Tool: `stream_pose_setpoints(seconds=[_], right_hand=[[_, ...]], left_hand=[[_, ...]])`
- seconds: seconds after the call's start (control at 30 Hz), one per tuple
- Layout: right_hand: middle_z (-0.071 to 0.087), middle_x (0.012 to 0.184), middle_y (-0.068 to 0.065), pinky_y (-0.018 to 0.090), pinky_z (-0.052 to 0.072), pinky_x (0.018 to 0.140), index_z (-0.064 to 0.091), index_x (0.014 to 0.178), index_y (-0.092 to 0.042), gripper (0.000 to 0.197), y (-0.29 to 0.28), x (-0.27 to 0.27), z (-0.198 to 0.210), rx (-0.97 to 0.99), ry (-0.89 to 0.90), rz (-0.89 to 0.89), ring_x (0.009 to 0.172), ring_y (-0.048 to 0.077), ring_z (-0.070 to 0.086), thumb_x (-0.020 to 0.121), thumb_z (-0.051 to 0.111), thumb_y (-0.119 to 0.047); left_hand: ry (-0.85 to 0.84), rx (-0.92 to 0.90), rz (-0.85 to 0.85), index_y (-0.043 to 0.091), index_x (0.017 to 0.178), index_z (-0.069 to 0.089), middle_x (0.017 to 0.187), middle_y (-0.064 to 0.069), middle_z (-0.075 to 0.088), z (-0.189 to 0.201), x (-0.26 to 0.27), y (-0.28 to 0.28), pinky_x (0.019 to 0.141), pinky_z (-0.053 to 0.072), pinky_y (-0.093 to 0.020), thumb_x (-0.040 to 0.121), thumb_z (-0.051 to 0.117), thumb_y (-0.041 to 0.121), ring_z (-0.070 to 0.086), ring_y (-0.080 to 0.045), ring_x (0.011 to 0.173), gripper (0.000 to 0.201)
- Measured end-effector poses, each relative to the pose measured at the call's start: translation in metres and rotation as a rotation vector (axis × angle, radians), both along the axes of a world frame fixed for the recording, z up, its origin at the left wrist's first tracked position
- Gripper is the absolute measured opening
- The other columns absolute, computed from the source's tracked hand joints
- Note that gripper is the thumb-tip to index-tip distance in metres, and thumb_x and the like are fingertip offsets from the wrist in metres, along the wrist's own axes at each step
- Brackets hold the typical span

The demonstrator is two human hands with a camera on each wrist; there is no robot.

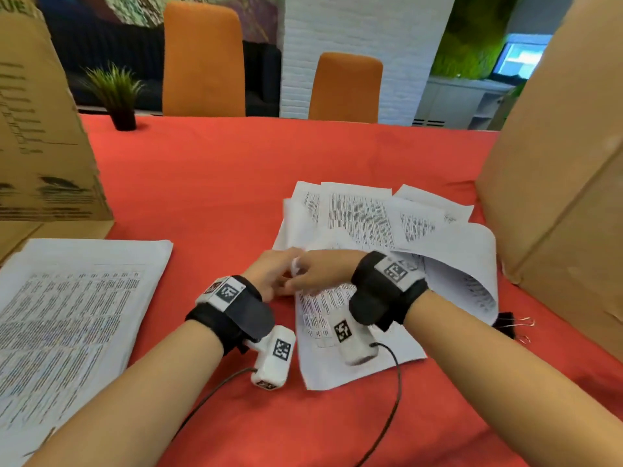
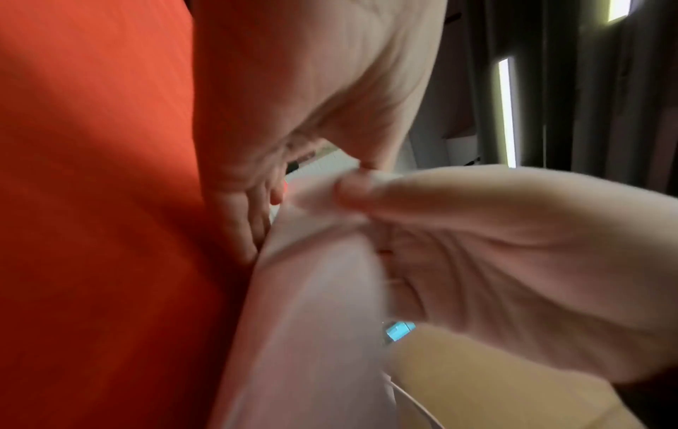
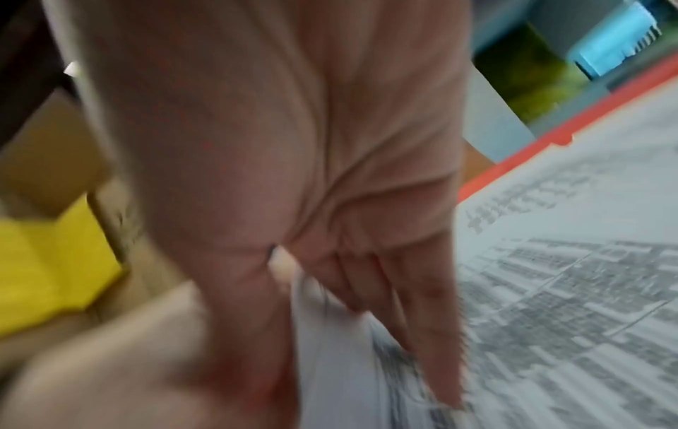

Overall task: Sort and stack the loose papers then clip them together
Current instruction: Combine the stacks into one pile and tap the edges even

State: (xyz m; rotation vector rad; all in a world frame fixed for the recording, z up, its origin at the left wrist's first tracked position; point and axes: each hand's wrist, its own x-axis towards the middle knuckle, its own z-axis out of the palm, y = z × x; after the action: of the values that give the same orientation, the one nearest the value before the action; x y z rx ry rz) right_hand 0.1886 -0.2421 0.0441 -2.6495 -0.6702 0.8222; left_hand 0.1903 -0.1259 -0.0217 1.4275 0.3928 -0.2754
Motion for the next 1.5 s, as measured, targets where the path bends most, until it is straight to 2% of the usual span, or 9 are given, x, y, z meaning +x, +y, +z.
stream_pose_setpoints(seconds=[0.17, 0.33, 0.47, 0.57, 0.7, 0.8, 1.07, 1.23, 1.5], right_hand=[[0.034, 0.155, 0.008, 0.043, 0.03, 0.114, 0.028, 0.149, -0.014, 0.09, -0.071, 0.037, 0.026, -0.228, -0.342, -0.216, 0.139, 0.029, 0.036, 0.08, 0.068, -0.055], [0.041, 0.146, 0.019, 0.054, 0.04, 0.106, 0.042, 0.141, -0.01, 0.072, -0.174, 0.063, 0.01, -0.764, -0.388, -0.607, 0.133, 0.039, 0.043, 0.076, 0.067, -0.028], [0.063, 0.116, 0.022, 0.042, 0.051, 0.086, 0.063, 0.115, -0.001, 0.029, -0.204, 0.058, 0.022, -0.455, -0.722, -0.675, 0.106, 0.037, 0.062, 0.09, 0.047, -0.003], [0.064, 0.108, 0.033, 0.047, 0.047, 0.087, 0.066, 0.107, 0.009, 0.026, -0.197, 0.059, 0.066, 0.178, -1.004, -0.724, 0.1, 0.046, 0.061, 0.087, 0.049, 0.004], [0.073, 0.084, 0.011, 0.029, 0.058, 0.072, 0.068, 0.093, -0.001, 0.021, -0.168, 0.061, 0.102, 0.851, -0.783, -0.756, 0.073, 0.011, 0.069, 0.086, 0.068, -0.021], [0.046, 0.033, -0.014, 0.006, 0.027, 0.034, 0.05, 0.063, -0.018, 0.032, -0.129, 0.062, 0.076, 0.746, -0.561, -0.684, 0.028, -0.005, 0.039, 0.09, 0.068, -0.024], [0.065, 0.111, 0.014, 0.041, 0.051, 0.094, 0.055, 0.121, 0.003, 0.052, -0.067, 0.086, -0.049, 0.531, -0.149, -0.648, 0.101, 0.029, 0.063, 0.095, 0.052, -0.042], [0.061, 0.106, 0.016, 0.035, 0.049, 0.075, 0.044, 0.128, -0.007, 0.053, -0.063, 0.09, -0.047, 0.655, 0.145, -0.762, 0.091, 0.03, 0.061, 0.101, 0.031, -0.051], [0.051, 0.14, 0.022, 0.04, 0.042, 0.105, 0.047, 0.138, -0.002, 0.081, -0.227, 0.137, -0.047, 0.096, -0.29, -1.224, 0.125, 0.038, 0.052, 0.079, 0.06, -0.056]], left_hand=[[-0.046, -0.117, 0.085, 0.02, 0.124, 0.056, 0.11, -0.007, 0.071, -0.014, -0.001, 0.038, 0.072, 0.053, -0.035, 0.071, 0.065, 0.065, 0.067, -0.026, 0.099, 0.07], [-0.17, 0.082, 0.136, 0.001, 0.124, 0.053, 0.123, -0.019, 0.064, -0.03, -0.004, 0.038, 0.083, 0.055, -0.045, 0.073, 0.074, -0.008, 0.065, -0.032, 0.105, 0.056], [-0.256, 0.151, 0.391, -0.008, 0.111, 0.062, 0.114, -0.016, 0.066, -0.019, -0.007, 0.042, 0.084, 0.05, -0.037, 0.08, 0.071, -0.001, 0.064, -0.026, 0.098, 0.033], [-0.241, 0.161, 0.36, -0.009, 0.116, 0.06, 0.118, -0.018, 0.064, -0.014, -0.006, 0.052, 0.085, 0.05, -0.036, 0.089, 0.063, 0.007, 0.063, -0.026, 0.096, 0.032], [-0.159, 0.298, 0.386, -0.011, 0.118, 0.056, 0.113, -0.009, 0.06, -0.013, -0.007, 0.064, 0.077, 0.04, -0.03, 0.095, 0.055, 0.022, 0.058, -0.024, 0.096, 0.04], [-0.161, 0.27, 0.293, -0.002, 0.117, 0.06, 0.108, -0.009, 0.065, -0.019, -0.011, 0.068, 0.079, 0.046, -0.029, 0.085, 0.07, 0.026, 0.061, -0.02, 0.092, 0.043], [-0.198, 0.368, 0.328, -0.007, 0.109, 0.067, 0.109, -0.02, 0.068, -0.031, -0.007, 0.078, 0.092, 0.052, -0.049, 0.086, 0.066, 0.007, 0.066, -0.034, 0.101, 0.028], [-0.101, 0.276, 0.351, -0.002, 0.105, 0.064, 0.107, -0.016, 0.068, -0.035, 0.002, 0.08, 0.091, 0.05, -0.042, 0.091, 0.051, 0.044, 0.064, -0.032, 0.098, 0.05], [-0.178, 0.332, 0.267, -0.003, 0.116, 0.064, 0.117, -0.02, 0.066, -0.038, -0.005, 0.077, 0.093, 0.051, -0.046, 0.083, 0.068, 0.0, 0.066, -0.033, 0.103, 0.033]])
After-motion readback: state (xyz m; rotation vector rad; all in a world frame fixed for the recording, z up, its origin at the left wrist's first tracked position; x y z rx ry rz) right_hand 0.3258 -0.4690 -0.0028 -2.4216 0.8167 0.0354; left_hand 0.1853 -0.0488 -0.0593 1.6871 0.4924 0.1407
